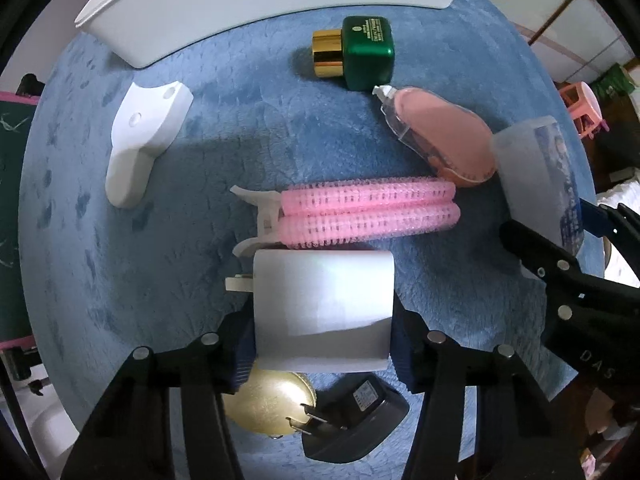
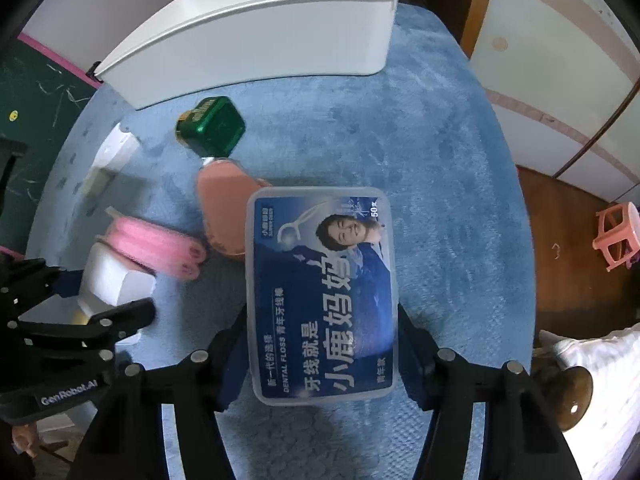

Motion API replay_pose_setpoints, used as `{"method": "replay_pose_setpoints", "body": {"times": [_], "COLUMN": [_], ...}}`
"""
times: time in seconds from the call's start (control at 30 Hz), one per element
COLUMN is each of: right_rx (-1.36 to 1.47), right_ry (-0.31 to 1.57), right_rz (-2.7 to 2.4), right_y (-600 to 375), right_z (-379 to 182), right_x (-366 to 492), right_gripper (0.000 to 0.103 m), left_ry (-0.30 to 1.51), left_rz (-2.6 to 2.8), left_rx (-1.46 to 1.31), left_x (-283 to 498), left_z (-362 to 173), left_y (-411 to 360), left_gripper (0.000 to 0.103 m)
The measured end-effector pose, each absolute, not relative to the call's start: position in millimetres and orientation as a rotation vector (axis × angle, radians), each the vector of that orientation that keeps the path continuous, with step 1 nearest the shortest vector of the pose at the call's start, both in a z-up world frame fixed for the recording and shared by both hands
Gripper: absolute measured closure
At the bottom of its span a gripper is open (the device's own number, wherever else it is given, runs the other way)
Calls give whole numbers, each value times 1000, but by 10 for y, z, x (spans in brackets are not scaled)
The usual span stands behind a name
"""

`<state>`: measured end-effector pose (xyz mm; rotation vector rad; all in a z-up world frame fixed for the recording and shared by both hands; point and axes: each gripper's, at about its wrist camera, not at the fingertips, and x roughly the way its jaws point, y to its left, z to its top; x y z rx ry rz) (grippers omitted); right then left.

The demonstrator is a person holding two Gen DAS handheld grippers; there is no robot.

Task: Organize rigid objects
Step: 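Grasp the white square block with the left tool while the right tool grasps the blue floss box, then carry the white block and floss box into the white tray and open both tools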

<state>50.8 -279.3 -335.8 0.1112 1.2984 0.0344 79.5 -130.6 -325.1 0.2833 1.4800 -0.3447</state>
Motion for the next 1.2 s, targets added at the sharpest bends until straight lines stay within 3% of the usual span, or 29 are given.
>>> {"method": "replay_pose_setpoints", "body": {"times": [0.4, 0.73, 1.03, 1.2], "right_rx": [199, 244, 287, 291], "right_ry": [1265, 1090, 935, 867], "right_rz": [99, 118, 142, 134], "right_y": [-2536, -2470, -2638, -2733], "right_z": [-2774, -1430, -189, 390], "right_x": [423, 590, 877, 1202], "right_gripper": [40, 40, 40, 40], "left_ry": [1390, 1264, 1033, 926], "left_rz": [-432, -421, -392, -351], "left_rx": [260, 178, 146, 165], "left_x": [758, 940, 1326, 1647], "left_z": [-2459, -1503, -383, -41], "left_y": [-1032, -729, -466, -465], "left_gripper": [44, 44, 44, 44]}}
